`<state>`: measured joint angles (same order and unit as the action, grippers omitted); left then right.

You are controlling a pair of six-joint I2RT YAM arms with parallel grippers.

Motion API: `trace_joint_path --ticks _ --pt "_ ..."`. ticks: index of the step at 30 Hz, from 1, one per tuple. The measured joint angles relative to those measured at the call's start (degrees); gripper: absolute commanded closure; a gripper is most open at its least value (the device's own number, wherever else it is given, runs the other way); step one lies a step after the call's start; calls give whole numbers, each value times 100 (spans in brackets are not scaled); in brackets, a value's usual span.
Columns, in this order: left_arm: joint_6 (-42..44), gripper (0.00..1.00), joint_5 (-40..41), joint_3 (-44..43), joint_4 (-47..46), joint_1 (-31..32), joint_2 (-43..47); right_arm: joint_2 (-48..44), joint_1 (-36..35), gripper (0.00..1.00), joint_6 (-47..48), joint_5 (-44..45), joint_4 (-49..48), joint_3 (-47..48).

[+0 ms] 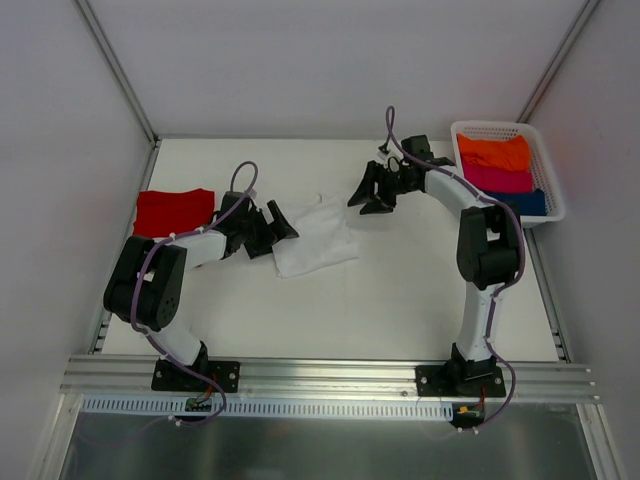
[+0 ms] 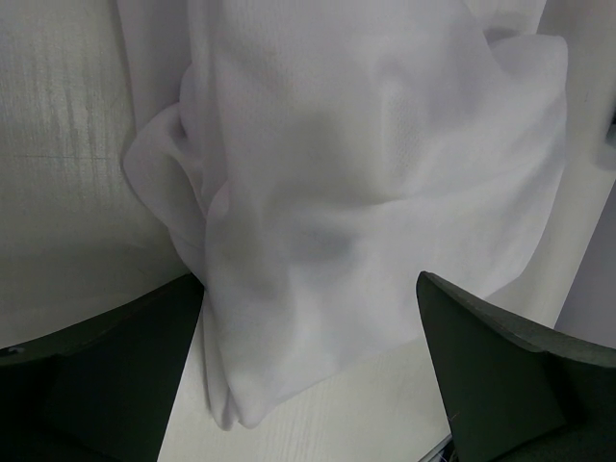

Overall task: Fold and stack the t-shirts
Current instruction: Put the neatly folded tshirt into the corner of the board with the left arm

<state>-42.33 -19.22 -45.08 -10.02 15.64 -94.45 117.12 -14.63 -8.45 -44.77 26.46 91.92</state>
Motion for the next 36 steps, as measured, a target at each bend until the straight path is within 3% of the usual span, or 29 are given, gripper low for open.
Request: trace_joint_path --ticks 16,36 --pt "94 2 2 -11 0 2 -2 999 -356 39 44 -46 138 538" --pt "127 2 42 114 4 0 136 1014 -302 39 619 341 525 293"
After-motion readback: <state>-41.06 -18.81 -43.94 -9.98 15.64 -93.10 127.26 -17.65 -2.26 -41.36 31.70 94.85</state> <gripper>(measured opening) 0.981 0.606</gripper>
